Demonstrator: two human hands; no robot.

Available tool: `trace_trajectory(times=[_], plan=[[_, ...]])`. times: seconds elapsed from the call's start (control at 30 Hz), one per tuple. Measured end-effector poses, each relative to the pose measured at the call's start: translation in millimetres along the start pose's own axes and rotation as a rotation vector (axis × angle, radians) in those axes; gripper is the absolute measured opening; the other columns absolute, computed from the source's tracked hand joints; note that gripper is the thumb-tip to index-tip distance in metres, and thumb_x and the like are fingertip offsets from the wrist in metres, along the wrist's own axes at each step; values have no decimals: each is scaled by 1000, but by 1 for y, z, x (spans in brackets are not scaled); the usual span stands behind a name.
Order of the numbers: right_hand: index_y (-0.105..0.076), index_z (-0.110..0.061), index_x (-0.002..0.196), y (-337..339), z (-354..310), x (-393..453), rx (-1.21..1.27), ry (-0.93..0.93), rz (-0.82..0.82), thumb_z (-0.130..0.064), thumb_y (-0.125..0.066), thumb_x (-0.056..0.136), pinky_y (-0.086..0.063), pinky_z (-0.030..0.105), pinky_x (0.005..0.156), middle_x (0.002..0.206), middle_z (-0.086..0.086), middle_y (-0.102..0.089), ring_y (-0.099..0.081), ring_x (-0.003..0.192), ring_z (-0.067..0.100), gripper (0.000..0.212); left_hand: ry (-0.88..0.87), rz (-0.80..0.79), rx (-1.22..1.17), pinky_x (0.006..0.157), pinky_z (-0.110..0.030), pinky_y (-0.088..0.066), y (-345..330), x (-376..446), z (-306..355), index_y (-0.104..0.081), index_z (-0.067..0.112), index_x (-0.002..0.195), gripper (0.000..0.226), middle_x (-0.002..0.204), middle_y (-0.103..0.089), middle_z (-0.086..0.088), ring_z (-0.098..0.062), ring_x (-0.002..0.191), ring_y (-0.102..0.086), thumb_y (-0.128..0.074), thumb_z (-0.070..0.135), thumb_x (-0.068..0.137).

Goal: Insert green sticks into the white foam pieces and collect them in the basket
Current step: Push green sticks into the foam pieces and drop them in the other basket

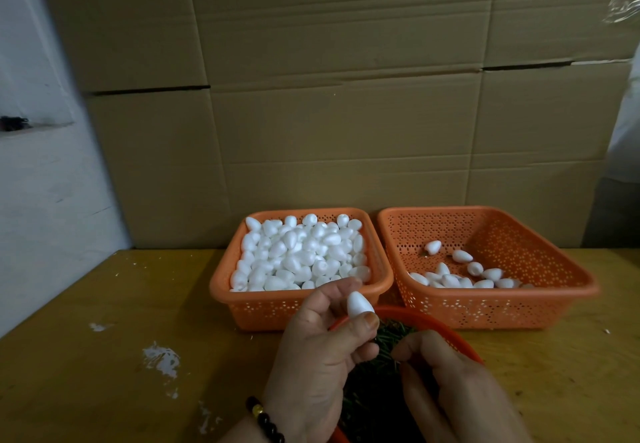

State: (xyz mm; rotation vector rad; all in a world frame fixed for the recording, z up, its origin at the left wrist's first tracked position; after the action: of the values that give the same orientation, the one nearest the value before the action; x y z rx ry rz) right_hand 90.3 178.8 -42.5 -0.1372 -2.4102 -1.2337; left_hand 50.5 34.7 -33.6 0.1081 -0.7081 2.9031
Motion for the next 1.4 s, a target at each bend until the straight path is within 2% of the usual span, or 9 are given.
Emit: trace_trajectory(times=[0.1,0.27,0.37,0.6,0.77,0.87,1.07,1.17,1.4], plan=[[-46,-54,75,-1,1,0,-4,-2,-1,-21,-69,73,-48,18,56,67,-20,-59,-58,75,-1,40,-41,30,77,63,-26,-53,2,0,1,-74,27,89,36,104,-70,8,-14,83,-64,-76,12,56],[-46,-57,78,-2,2,0,7,0,-8,-24,-67,73,-48,17,56,69,-21,-60,-57,81,-2,39,-89,51,175,66,-27,-55,3,-1,1,-73,31,94,35,111,-69,10,-16,87,-66,-70,0,77],[-47,-55,76,-3,4,0,-1,-4,-8,-23,-69,73,-48,16,56,68,-20,-60,-57,79,-2,39,-84,29,164,67,-28,-55,0,-2,3,-73,32,96,33,111,-69,8,-16,83,-69,-73,11,71],[-47,-47,92,1,-3,-1,30,14,42,-32,-57,68,-46,18,52,62,-22,-55,-56,62,-1,30,-27,-49,-4,68,-29,-55,-5,-3,3,-74,28,100,36,98,-71,-6,-18,79,-66,-65,8,72],[-50,-45,90,2,-2,-1,-1,24,48,-22,-69,69,-45,17,49,62,-23,-55,-57,65,0,37,51,-114,-117,69,-29,-56,-6,-4,5,-73,25,103,35,112,-70,-12,-19,82,-67,-72,9,72],[-50,-46,89,3,-3,-1,-16,23,52,-22,-69,66,-44,13,48,61,-25,-54,-58,70,-1,38,101,-135,-193,69,-28,-56,-7,-4,5,-73,20,104,34,114,-70,-15,-18,81,-66,-63,3,75],[-49,-43,90,3,-3,0,-44,34,49,-13,-77,62,-47,14,46,61,-24,-54,-55,57,-6,50,236,-187,-444,68,-34,-59,-13,-5,8,-74,6,100,26,114,-66,-25,-26,80,-68,-61,-5,80],[-48,-45,91,3,-2,0,-35,36,70,-14,-76,64,-50,19,47,63,-24,-55,-56,59,-6,49,294,-178,-546,68,-36,-60,-13,-6,8,-71,0,103,28,113,-65,-27,-30,81,-70,-58,-6,79],[-49,-46,86,3,-5,0,-39,40,66,-13,-77,64,-46,14,47,61,-24,-54,-54,58,-7,48,333,-101,-578,65,-33,-59,-8,-4,3,-64,-6,115,43,111,-68,-24,-28,79,-70,-64,-2,72]])
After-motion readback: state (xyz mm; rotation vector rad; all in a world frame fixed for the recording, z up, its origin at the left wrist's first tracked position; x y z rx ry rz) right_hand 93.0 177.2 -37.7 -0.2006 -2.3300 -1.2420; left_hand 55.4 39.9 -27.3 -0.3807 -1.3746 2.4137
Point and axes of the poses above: each hand's wrist, its own x-axis towards the middle knuckle, its own y-axis out of the back of the hand, z = x × y, the point moved 4 cm from there along x, towards the middle knuckle
